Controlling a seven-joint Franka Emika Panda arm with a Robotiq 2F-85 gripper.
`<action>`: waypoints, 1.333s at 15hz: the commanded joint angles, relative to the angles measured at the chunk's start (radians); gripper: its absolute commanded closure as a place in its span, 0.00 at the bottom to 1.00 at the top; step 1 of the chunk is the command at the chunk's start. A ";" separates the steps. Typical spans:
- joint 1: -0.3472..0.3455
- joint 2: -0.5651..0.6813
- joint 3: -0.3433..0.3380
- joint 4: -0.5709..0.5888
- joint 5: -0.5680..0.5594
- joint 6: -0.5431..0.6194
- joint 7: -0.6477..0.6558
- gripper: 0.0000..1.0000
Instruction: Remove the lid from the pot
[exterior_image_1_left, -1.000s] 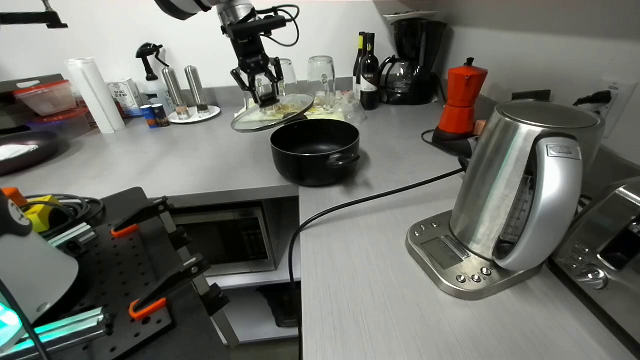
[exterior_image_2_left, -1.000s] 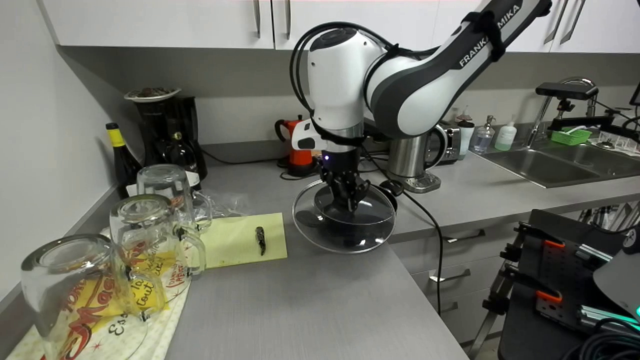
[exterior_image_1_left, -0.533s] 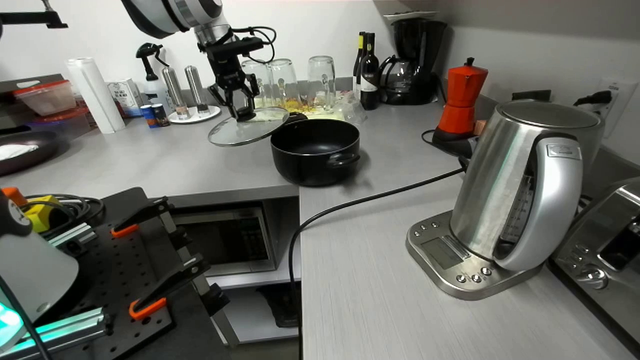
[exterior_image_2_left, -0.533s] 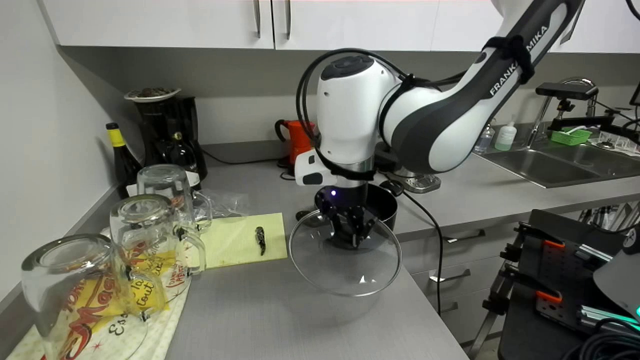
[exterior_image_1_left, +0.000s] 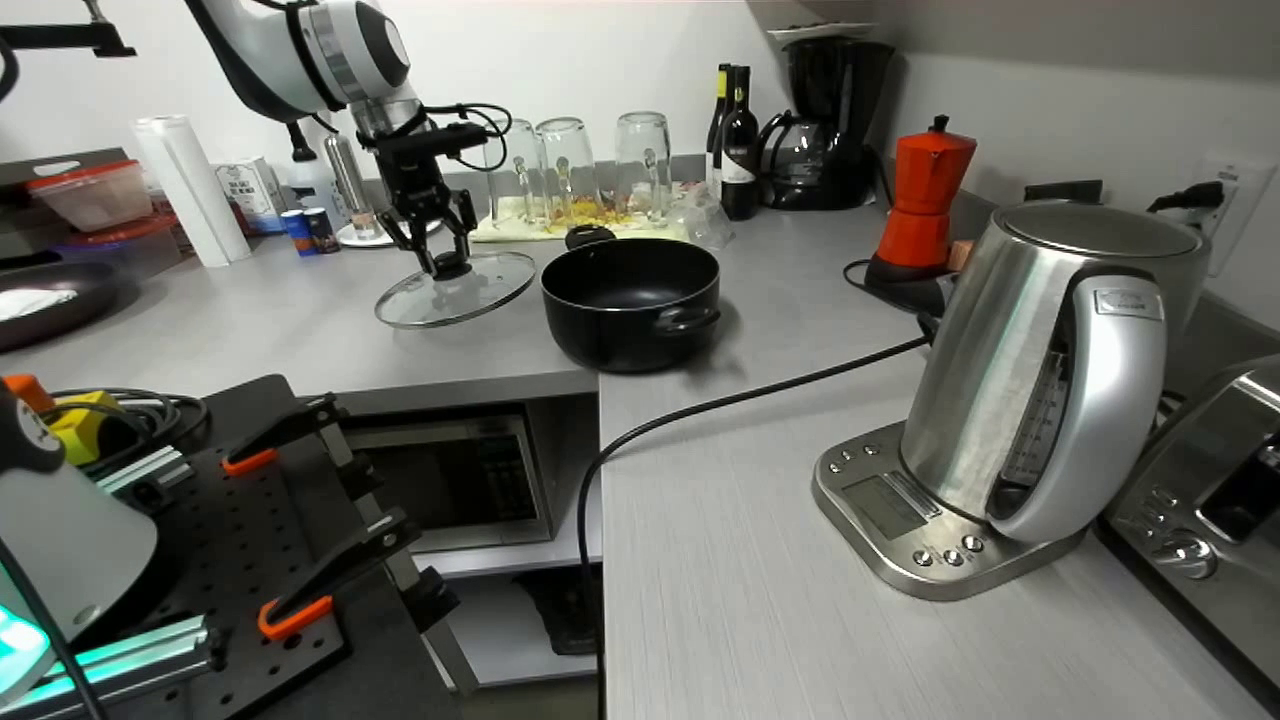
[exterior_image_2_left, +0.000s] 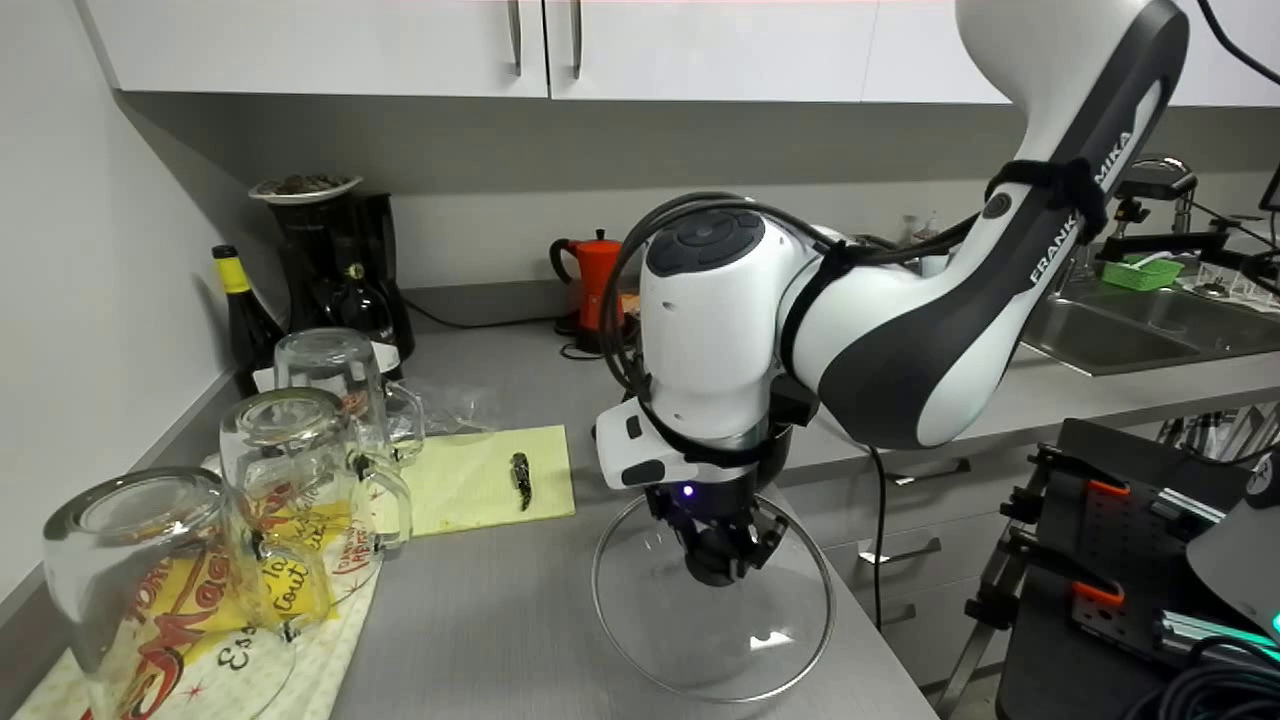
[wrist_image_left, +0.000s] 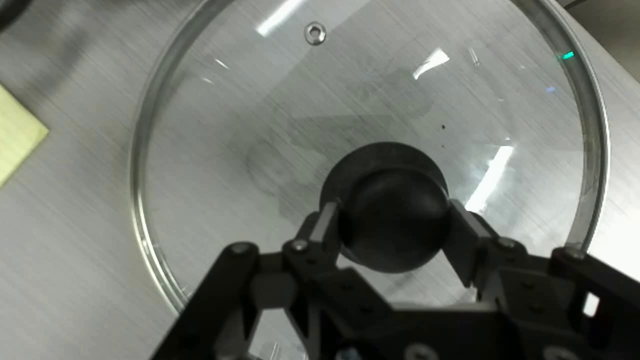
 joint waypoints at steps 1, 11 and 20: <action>0.005 0.056 0.002 0.044 -0.022 0.003 0.002 0.73; -0.034 0.139 0.013 0.070 0.001 0.120 -0.033 0.73; -0.039 0.129 0.006 0.062 -0.003 0.132 -0.020 0.06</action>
